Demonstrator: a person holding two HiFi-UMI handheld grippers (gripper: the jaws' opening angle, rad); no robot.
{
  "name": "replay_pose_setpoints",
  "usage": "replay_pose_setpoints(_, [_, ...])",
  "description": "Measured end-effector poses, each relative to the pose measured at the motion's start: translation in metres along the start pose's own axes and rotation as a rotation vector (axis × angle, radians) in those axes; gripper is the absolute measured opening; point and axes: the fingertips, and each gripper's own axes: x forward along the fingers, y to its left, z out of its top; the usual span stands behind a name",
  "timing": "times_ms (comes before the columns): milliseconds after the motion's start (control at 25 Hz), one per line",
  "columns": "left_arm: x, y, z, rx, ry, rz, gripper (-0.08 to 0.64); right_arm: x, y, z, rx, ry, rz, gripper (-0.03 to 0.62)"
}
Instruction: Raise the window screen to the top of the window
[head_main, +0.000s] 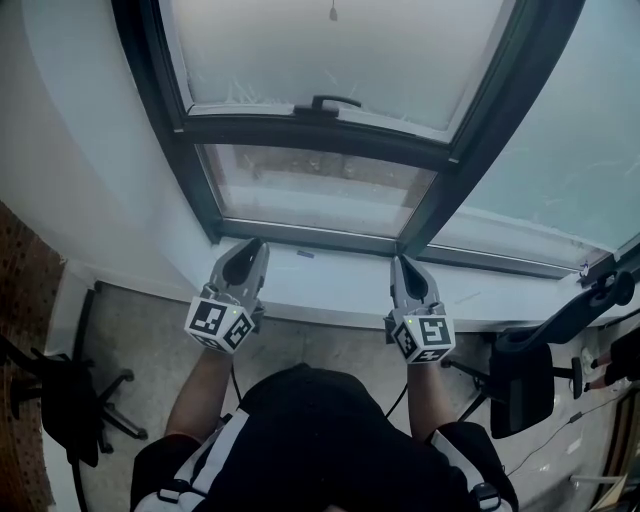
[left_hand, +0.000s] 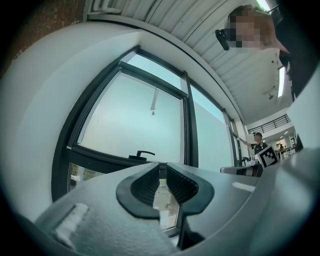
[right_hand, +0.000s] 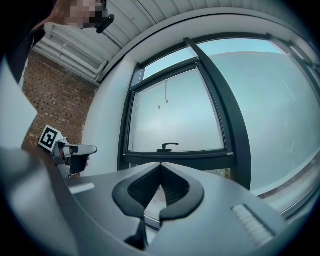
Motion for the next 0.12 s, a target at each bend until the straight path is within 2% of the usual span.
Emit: replay_pose_setpoints(120, [0.0019, 0.0012, -0.0060, 0.002, 0.002, -0.003, 0.046, -0.0001, -0.0034, -0.0043, 0.008, 0.003, -0.006, 0.003])
